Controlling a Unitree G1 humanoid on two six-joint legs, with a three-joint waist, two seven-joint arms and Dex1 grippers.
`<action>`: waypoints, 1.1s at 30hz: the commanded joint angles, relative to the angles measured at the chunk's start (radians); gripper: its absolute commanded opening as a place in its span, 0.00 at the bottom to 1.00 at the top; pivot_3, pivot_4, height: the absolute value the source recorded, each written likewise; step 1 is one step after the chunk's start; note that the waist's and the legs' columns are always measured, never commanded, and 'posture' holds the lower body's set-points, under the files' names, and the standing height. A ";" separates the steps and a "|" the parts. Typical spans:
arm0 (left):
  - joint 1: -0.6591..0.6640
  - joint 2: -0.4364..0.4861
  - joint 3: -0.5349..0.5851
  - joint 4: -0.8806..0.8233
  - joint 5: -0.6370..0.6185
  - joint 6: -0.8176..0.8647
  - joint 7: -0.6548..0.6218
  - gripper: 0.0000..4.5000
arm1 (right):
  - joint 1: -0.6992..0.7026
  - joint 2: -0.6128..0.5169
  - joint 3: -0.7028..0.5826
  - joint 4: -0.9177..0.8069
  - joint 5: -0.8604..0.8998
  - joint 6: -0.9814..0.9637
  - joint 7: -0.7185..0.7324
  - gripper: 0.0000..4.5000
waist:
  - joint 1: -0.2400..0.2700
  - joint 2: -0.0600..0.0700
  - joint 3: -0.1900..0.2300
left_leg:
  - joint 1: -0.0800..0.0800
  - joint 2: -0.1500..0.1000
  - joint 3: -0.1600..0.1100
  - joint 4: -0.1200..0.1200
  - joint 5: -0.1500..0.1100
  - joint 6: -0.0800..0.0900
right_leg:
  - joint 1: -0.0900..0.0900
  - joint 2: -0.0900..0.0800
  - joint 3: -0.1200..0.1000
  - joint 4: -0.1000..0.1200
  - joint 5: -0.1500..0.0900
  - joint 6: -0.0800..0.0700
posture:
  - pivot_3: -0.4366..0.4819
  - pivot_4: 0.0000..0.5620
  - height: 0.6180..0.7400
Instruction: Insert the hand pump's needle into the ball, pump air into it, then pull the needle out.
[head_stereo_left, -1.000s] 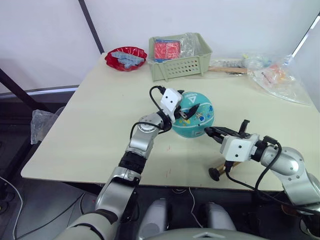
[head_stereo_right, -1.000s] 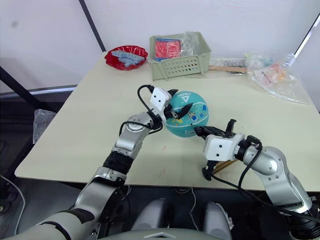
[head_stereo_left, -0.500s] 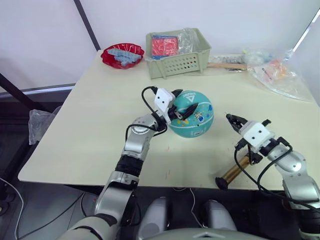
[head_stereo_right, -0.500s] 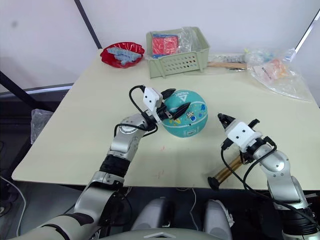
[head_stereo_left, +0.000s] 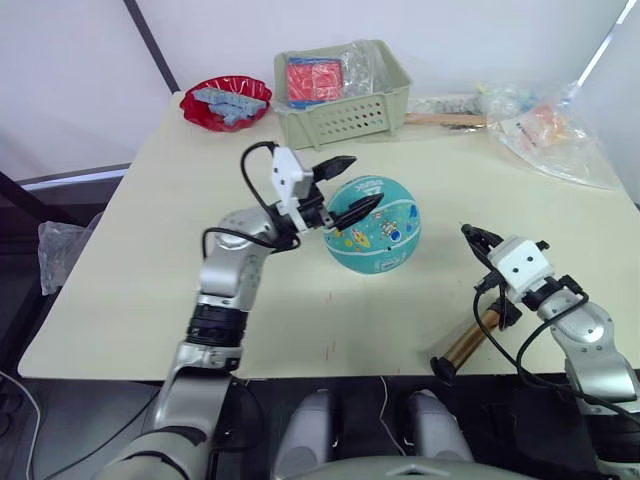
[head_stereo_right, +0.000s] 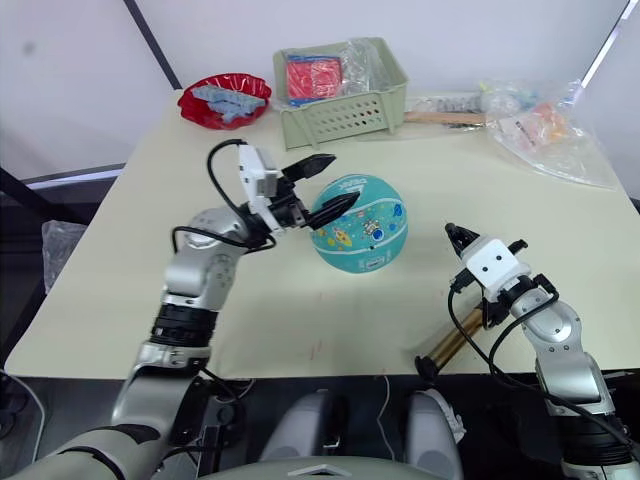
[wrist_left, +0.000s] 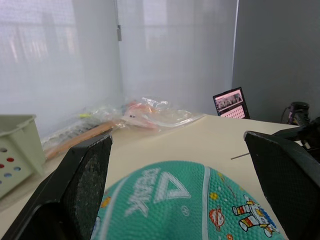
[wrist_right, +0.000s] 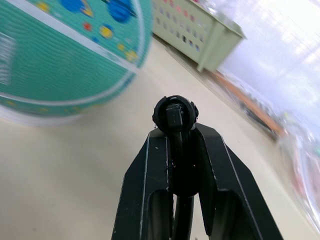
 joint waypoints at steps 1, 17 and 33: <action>0.043 0.103 0.029 -0.093 -0.096 0.073 -0.148 1.00 | -0.013 0.006 -0.038 -0.004 0.027 -0.017 -0.016 0.02 | -0.007 -0.001 0.001 | 0.001 0.000 0.003 0.000 0.000 0.001 | -0.001 0.001 0.003 0.000 0.000 0.000 | 0.48 0.27 0.98; 0.359 0.353 0.159 -0.163 -0.169 0.061 -0.396 1.00 | -0.142 -0.006 -0.087 0.154 0.077 -0.026 -0.035 0.02 | -0.029 -0.003 0.002 | 0.002 0.006 0.025 0.000 -0.004 0.006 | -0.010 0.006 0.026 0.001 0.005 0.003 | 0.48 0.27 0.98; 0.554 0.361 0.231 -0.253 -0.188 0.045 -0.376 1.00 | -0.416 -0.033 -0.119 0.448 0.088 -0.094 -0.056 0.02 | -0.028 -0.003 0.002 | 0.000 0.006 0.020 0.000 -0.004 0.005 | -0.009 0.005 0.020 0.000 0.005 0.002 | 0.48 0.27 0.98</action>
